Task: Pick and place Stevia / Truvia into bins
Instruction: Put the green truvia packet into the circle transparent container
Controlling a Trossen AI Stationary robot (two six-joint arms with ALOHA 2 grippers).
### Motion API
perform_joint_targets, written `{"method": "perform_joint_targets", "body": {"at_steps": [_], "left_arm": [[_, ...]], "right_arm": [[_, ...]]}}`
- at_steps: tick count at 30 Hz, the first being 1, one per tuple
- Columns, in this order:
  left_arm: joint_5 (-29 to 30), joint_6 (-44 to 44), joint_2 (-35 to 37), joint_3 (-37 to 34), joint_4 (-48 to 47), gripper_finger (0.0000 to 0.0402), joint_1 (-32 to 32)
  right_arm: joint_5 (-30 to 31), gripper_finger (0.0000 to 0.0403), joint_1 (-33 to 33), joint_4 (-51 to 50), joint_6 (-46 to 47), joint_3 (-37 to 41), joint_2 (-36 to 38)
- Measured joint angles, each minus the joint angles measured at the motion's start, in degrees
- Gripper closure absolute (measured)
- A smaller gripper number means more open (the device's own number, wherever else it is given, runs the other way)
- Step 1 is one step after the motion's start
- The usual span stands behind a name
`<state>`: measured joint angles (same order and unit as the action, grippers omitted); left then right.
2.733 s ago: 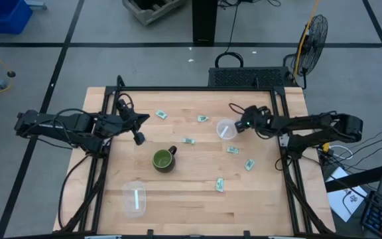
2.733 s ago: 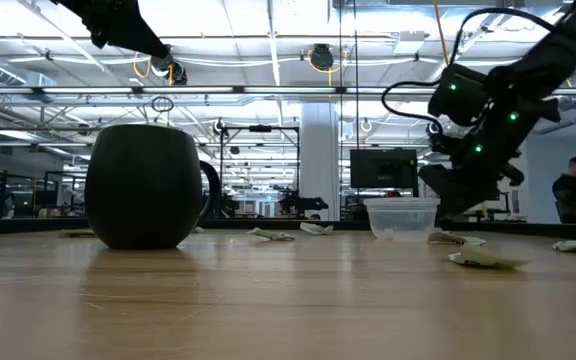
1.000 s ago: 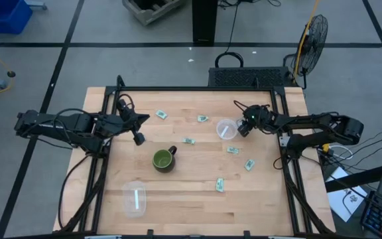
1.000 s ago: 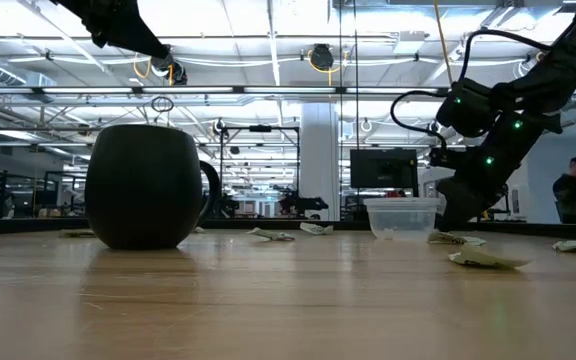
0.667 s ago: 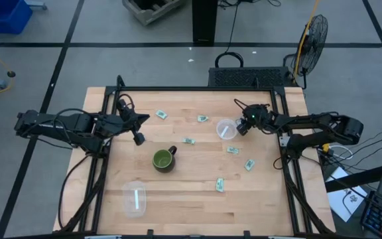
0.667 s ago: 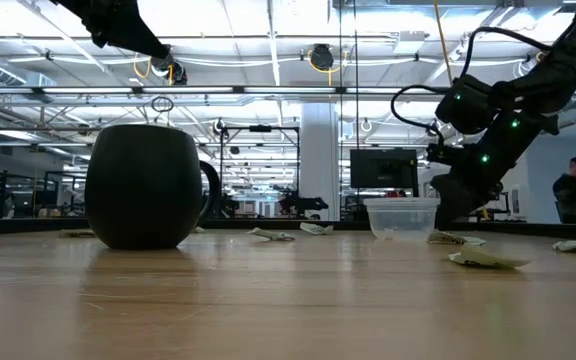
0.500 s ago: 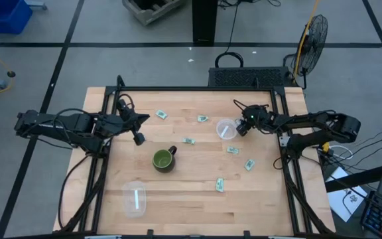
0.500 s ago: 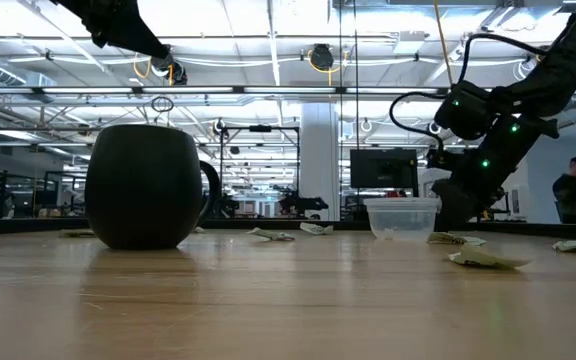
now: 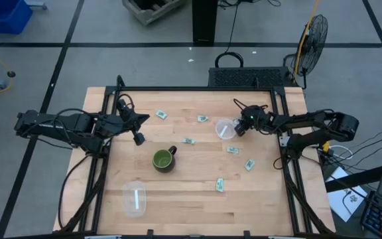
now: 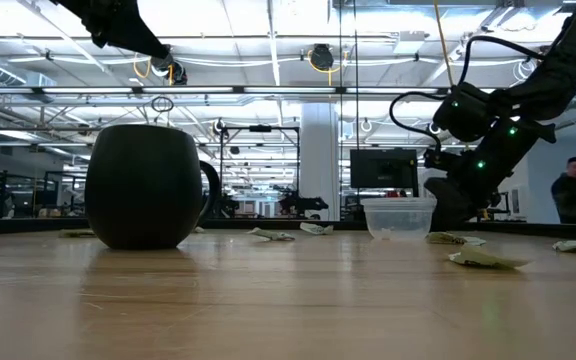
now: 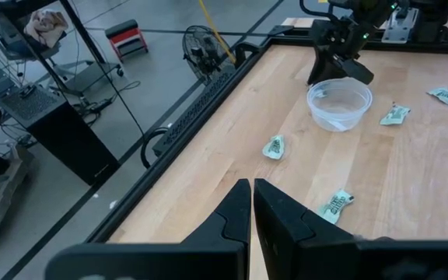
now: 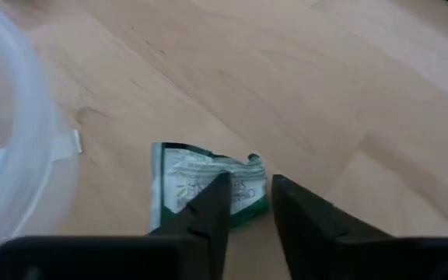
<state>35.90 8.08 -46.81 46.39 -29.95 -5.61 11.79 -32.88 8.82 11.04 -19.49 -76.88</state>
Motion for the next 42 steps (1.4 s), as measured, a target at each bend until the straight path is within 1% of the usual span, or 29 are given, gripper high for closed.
{"method": "perform_joint_targets", "body": {"at_steps": [4, 6, 9, 11, 13, 18, 20, 21, 23, 24, 27, 30, 32, 35, 39, 41, 42], "left_arm": [[0.0, 0.02, 0.0, 0.0, 0.0, 0.0376, 0.0], [0.0, 0.04, 0.0, 0.0, -0.01, 0.0376, 0.01], [0.0, 0.08, 0.01, 0.0, -0.01, 0.0376, 0.0], [0.0, 0.12, 0.01, 0.0, -0.01, 0.0376, 0.01], [0.0, 0.27, 0.0, 0.0, -0.01, 0.0376, 0.02], [0.0, 0.92, 0.0, 0.0, 0.0, 0.0376, 0.02], [0.0, 0.96, 0.0, 0.0, 0.02, 0.0376, 0.0], [0.0, 0.97, 0.0, 0.0, 0.0, 0.0376, 0.02], [0.0, 1.01, 0.02, 0.0, 0.0, 0.0376, 0.02], [0.0, 1.01, 0.0, 0.0, 0.02, 0.0376, 0.02], [0.01, 1.09, 0.01, 0.0, 0.04, 0.0376, 0.02], [0.02, 1.11, 0.0, 0.0, 0.07, 0.0376, 0.02], [0.02, 1.14, 0.0, 0.0, 0.09, 0.0376, 0.02], [0.02, 1.51, 0.0, 0.0, 0.13, 0.0376, 0.02], [0.02, 2.41, 0.02, 0.0, 0.13, 0.0376, 0.01], [0.02, 2.99, 0.01, 0.0, 0.13, 0.0376, 0.02], [0.02, 3.01, 0.0, 0.0, 0.13, 0.0376, 0.0]], "right_arm": [[-0.06, 0.0384, 0.04, 0.38, 0.66, 0.0, 0.0], [0.76, 0.0394, 0.05, 1.0, 0.67, 0.01, -0.02], [4.11, 0.0393, 0.55, 2.14, 0.22, 0.09, 0.05], [6.57, 0.0397, 0.85, 1.61, 0.25, 0.17, 1.26], [7.71, 0.0399, 0.86, 0.84, 0.26, 0.36, 3.29], [7.28, 0.0398, 2.07, 1.81, 2.07, 0.24, 11.35], [4.38, 0.04, 3.31, 3.12, 2.17, 0.24, 15.15], [1.66, 0.04, 3.99, 4.01, 2.25, 0.22, 16.88], [-2.37, 0.04, 5.98, 5.05, 2.23, 0.2, 19.59], [-2.84, 0.04, 7.46, 5.12, 2.23, 0.17, 20.43], [-0.71, 0.0401, 12.78, 5.0, 0.92, 0.13, 20.85], [3.24, 0.0402, 18.3, 3.59, -0.2, -1.68, 18.69], [6.04, 0.0402, 21.03, 0.16, -1.37, -5.05, 16.78], [9.44, 0.0402, 23.18, -12.18, -2.66, -14.15, 13.07], [10.67, 0.0402, 23.65, -29.97, -1.14, -27.08, 6.51], [10.59, 0.0402, 23.66, -36.31, 0.97, -30.69, 3.2], [10.42, 0.0402, 23.79, -37.92, 1.82, -31.4, 1.61]]}}
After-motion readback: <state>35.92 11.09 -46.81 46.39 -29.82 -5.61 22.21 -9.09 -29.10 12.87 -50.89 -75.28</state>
